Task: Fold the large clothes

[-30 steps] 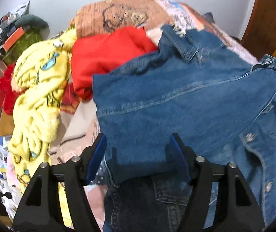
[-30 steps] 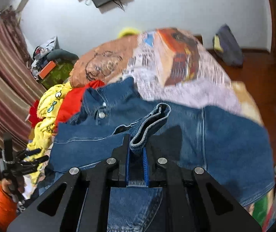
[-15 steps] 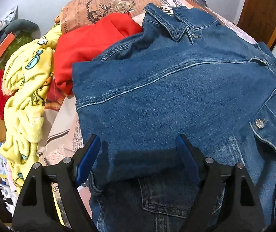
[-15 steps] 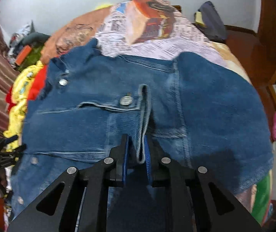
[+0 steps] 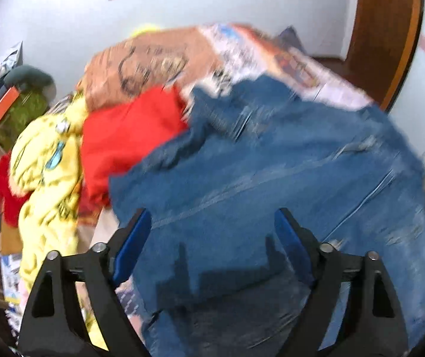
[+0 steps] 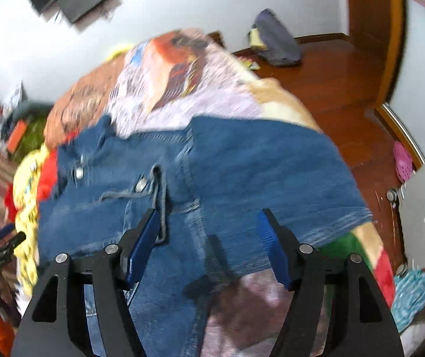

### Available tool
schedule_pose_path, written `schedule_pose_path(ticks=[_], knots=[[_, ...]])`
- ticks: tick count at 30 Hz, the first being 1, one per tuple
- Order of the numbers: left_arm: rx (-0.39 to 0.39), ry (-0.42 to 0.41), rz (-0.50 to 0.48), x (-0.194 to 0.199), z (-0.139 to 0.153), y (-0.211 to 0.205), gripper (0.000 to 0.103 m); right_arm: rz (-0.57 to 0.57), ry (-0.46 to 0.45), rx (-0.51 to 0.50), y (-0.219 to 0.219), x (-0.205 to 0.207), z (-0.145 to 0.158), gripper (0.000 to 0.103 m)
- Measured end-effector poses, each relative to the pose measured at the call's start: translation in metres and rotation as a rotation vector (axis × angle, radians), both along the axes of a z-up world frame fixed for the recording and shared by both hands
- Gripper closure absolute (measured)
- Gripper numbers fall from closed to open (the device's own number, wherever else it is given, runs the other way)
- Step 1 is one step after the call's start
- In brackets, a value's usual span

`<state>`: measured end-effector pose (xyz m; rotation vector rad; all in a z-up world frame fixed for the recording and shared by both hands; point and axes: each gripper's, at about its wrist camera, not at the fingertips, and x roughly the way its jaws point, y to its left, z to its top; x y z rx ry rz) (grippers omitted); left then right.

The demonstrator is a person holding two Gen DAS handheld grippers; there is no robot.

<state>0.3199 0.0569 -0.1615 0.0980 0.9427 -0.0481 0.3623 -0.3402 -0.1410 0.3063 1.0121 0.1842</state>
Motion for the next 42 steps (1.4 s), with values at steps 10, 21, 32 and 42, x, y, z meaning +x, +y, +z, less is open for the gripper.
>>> schedule_pose_path(ticks=[10,21,32,42], knots=[[-0.101,-0.002,-0.057,0.043,0.004,-0.055,0.012,-0.211,0.09,0.125,-0.077,-0.006,-0.035,0.034],[-0.046,0.106,-0.085,0.048,-0.046,-0.08,0.012,-0.322,0.196,0.317,-0.109,0.012,-0.101,0.032],[-0.036,0.132,-0.06,0.049,-0.061,-0.075,0.012,-0.418,0.15,0.223,-0.106,0.035,-0.101,0.06],[-0.036,0.095,-0.067,0.035,-0.049,-0.072,0.012,-0.374,-0.017,0.086,-0.089,0.026,-0.042,0.087]])
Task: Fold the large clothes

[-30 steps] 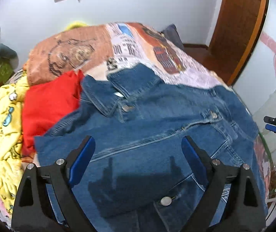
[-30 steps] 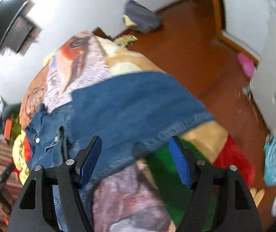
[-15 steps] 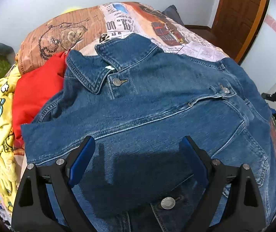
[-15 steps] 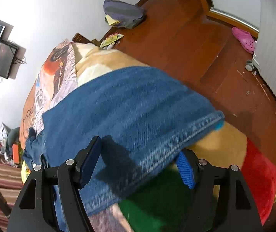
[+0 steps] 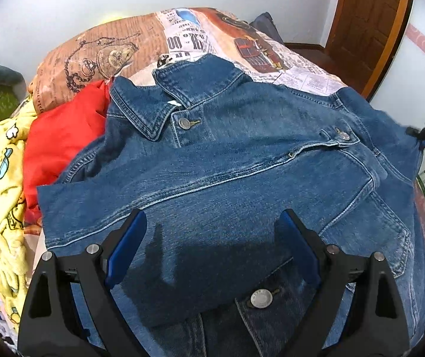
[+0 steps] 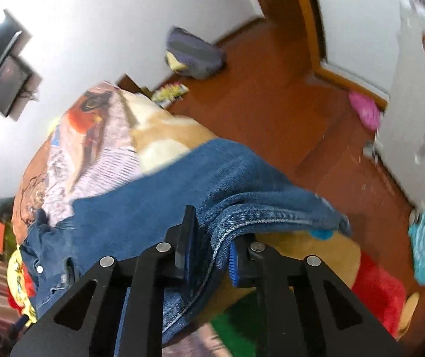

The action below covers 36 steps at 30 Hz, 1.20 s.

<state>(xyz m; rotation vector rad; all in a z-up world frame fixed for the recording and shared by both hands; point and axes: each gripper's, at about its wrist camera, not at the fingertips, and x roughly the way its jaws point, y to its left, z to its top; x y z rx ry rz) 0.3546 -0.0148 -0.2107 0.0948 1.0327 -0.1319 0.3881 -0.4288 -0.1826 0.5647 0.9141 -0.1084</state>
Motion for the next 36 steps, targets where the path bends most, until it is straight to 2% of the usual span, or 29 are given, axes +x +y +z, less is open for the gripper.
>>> schedule_pose_path(ticks=[4,9,13,17,22,27,32,33,36], knots=[[-0.009,-0.019,0.003,-0.007,0.008,0.005,0.012,0.074,-0.117,-0.057,0.023,-0.002,0.049,0.088],[-0.017,-0.041,0.009,-0.014,0.015,0.012,0.012,0.255,-0.262,-0.096,0.079,-0.01,0.106,0.09],[-0.021,-0.056,0.016,-0.02,0.021,0.017,0.012,0.411,-0.306,-0.082,0.13,-0.016,0.119,0.09],[-0.026,-0.07,0.02,-0.027,0.026,0.022,0.012,0.541,-0.273,-0.055,0.174,-0.018,0.102,0.09],[-0.017,-0.082,0.026,-0.033,0.028,0.028,0.012,0.659,-0.162,-0.042,0.216,-0.016,0.062,0.09],[-0.025,-0.075,0.036,-0.037,0.025,0.034,0.012,0.721,-0.048,-0.036,0.241,-0.016,0.027,0.09],[-0.031,-0.06,0.041,-0.039,0.019,0.037,0.012,0.748,0.034,-0.036,0.247,-0.024,0.015,0.089],[-0.031,-0.057,0.042,-0.039,0.018,0.037,0.012,0.747,0.046,-0.027,0.245,-0.025,0.014,0.088],[-0.032,-0.051,0.043,-0.039,0.016,0.037,0.012,0.751,0.082,0.013,0.235,-0.03,0.018,0.065]])
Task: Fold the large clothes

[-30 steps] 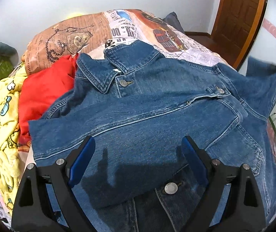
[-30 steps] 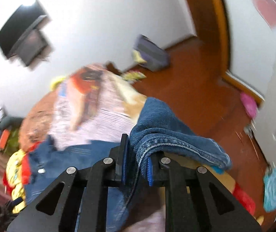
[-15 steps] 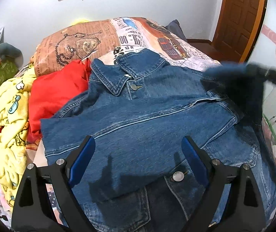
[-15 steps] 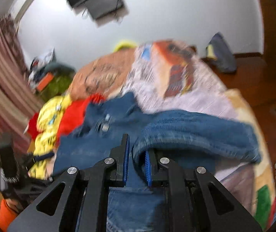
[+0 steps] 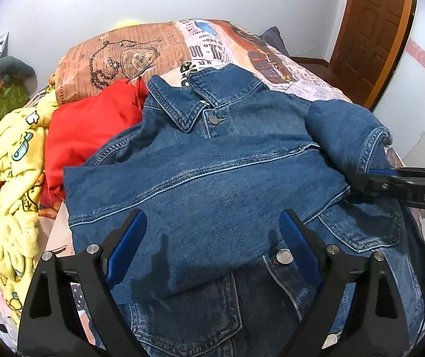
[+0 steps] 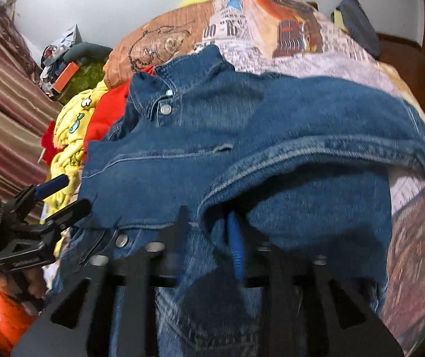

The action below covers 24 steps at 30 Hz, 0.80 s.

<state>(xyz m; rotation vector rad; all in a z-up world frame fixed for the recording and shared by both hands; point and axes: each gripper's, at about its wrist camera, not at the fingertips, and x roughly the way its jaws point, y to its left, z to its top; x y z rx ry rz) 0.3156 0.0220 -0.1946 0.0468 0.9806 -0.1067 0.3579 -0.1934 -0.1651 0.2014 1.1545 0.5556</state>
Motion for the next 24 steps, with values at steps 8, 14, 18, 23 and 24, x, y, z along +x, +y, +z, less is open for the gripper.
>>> schedule_pose_path(ticks=[8,14,18,23,24], knots=[[0.001,0.009,-0.006,0.002,-0.003,-0.005,0.012,-0.089,-0.077,0.03,-0.033,-0.013,0.025,0.045],[-0.003,0.013,-0.018,0.004,-0.006,-0.011,0.012,-0.28,-0.049,0.085,-0.083,0.007,0.023,0.036],[-0.004,0.018,-0.024,0.004,-0.007,-0.014,0.012,-0.417,0.019,0.124,-0.112,0.028,0.004,0.036],[-0.017,0.027,-0.017,0.008,-0.008,-0.012,0.012,-0.546,0.1,0.192,-0.136,0.051,-0.027,0.036],[-0.016,0.03,-0.013,0.008,-0.009,-0.011,0.012,-0.57,0.118,0.213,-0.141,0.054,-0.033,0.036]])
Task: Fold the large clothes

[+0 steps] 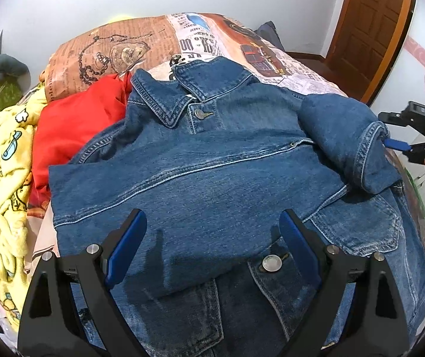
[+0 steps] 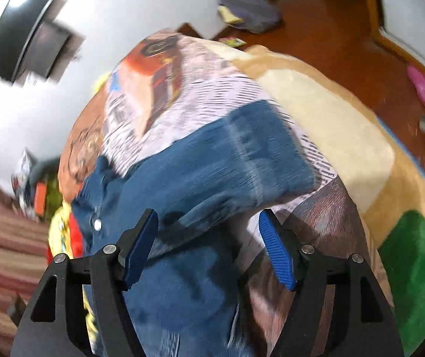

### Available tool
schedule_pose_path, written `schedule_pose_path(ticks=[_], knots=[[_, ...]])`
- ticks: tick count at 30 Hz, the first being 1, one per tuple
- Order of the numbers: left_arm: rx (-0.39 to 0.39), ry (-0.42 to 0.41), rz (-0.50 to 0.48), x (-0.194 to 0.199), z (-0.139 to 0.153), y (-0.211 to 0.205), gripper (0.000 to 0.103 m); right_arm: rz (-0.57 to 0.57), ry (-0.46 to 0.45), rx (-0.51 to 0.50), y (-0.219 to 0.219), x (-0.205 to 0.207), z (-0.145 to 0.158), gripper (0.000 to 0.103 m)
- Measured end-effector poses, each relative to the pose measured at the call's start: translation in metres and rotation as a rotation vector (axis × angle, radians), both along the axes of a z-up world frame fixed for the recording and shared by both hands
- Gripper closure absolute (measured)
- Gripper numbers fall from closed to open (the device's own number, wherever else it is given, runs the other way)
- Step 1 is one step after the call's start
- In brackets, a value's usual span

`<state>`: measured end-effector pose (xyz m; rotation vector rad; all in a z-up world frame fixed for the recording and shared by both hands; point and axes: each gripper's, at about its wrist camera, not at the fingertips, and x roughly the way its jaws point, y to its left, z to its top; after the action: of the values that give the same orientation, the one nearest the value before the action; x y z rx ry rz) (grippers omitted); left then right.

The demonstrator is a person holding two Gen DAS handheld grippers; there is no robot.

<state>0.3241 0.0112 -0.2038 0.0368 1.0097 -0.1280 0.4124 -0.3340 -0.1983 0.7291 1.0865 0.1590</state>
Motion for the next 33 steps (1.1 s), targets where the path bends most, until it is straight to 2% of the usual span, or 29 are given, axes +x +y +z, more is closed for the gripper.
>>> schedule_pose_path(ticks=[4,6,9,11,13,16,20,25,29,33], knots=[[-0.004,0.02,0.018,0.005,-0.006,0.004,0.012,-0.036,-0.003,0.037,-0.004,0.012,-0.012,0.036],[-0.008,0.03,0.026,0.006,-0.009,0.006,0.012,-0.032,-0.029,0.01,-0.001,0.017,-0.01,0.037],[-0.015,0.043,0.037,0.009,-0.013,0.008,0.012,-0.019,-0.055,-0.046,0.003,0.025,-0.007,0.052],[-0.017,0.045,0.04,0.009,-0.014,0.008,0.012,-0.003,-0.055,-0.061,0.003,0.03,-0.009,0.069],[-0.017,0.044,0.043,0.01,-0.014,0.01,0.012,0.007,-0.056,-0.072,0.003,0.034,-0.011,0.078],[-0.021,0.042,0.046,0.01,-0.014,0.011,0.012,0.024,-0.074,-0.106,0.007,0.037,-0.005,0.085],[-0.034,0.03,0.058,0.009,-0.01,0.017,0.012,0.059,-0.146,-0.139,0.014,0.035,0.021,0.09],[-0.056,-0.008,0.072,0.002,0.003,0.025,0.012,0.125,-0.285,-0.191,0.04,0.029,0.074,0.09],[-0.07,-0.057,0.077,-0.006,0.019,0.034,0.012,0.209,-0.412,-0.219,0.08,0.019,0.121,0.09],[-0.086,-0.111,0.099,-0.018,0.037,0.052,0.012,0.319,-0.494,-0.194,0.13,0.011,0.153,0.09]])
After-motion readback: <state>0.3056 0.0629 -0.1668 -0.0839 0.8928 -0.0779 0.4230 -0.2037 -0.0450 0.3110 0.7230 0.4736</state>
